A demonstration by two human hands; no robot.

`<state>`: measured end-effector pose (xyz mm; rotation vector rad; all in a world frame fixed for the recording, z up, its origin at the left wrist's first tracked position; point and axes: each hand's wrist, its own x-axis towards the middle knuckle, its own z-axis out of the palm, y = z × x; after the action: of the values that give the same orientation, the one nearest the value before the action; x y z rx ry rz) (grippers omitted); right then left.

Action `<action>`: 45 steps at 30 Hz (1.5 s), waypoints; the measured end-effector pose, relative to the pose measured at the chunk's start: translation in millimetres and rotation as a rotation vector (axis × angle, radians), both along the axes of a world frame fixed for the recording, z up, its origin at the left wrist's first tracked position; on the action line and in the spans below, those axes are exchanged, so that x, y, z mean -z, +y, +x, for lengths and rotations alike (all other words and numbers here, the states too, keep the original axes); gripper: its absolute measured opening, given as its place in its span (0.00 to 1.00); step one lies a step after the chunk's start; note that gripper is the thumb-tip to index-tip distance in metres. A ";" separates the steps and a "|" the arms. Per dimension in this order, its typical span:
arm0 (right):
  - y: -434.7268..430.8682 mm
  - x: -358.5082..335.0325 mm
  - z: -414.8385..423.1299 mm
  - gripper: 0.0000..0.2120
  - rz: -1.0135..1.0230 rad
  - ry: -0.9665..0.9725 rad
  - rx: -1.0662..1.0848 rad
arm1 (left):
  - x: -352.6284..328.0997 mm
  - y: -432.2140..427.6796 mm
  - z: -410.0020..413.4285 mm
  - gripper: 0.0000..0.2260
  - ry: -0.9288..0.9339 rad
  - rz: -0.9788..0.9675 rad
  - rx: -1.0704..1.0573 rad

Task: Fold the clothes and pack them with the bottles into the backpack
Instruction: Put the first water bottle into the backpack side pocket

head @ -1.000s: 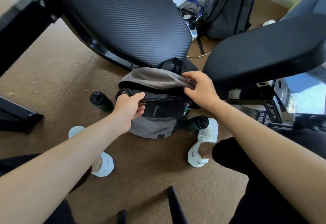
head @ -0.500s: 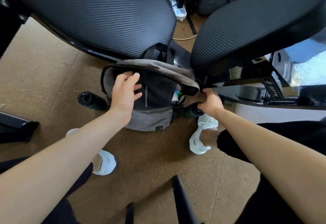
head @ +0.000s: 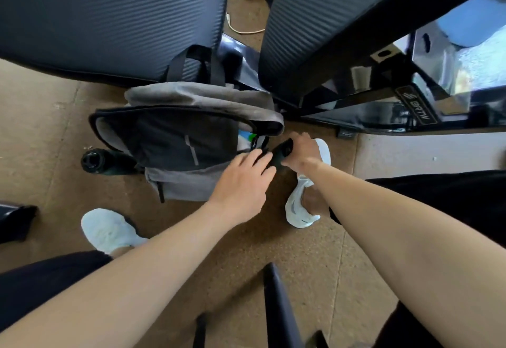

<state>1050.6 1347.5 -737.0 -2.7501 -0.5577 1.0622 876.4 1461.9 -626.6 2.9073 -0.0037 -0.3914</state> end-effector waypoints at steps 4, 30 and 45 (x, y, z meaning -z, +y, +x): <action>2.4 -25.0 11.4 0.26 0.132 -0.002 0.220 | 12.6 21.2 23.1 0.21 0.126 0.479 0.234; 10.9 -167.7 -10.0 0.27 0.564 -0.144 0.232 | 32.3 51.2 48.2 0.26 -0.014 -0.245 -0.599; 2.7 -155.0 -14.9 0.29 0.474 -0.062 0.683 | 42.5 55.6 63.3 0.19 0.052 -0.764 -1.204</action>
<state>1035.7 1350.3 -581.9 -2.2709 0.1286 0.5833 939.7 1517.5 -669.1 1.7103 1.2090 -0.1599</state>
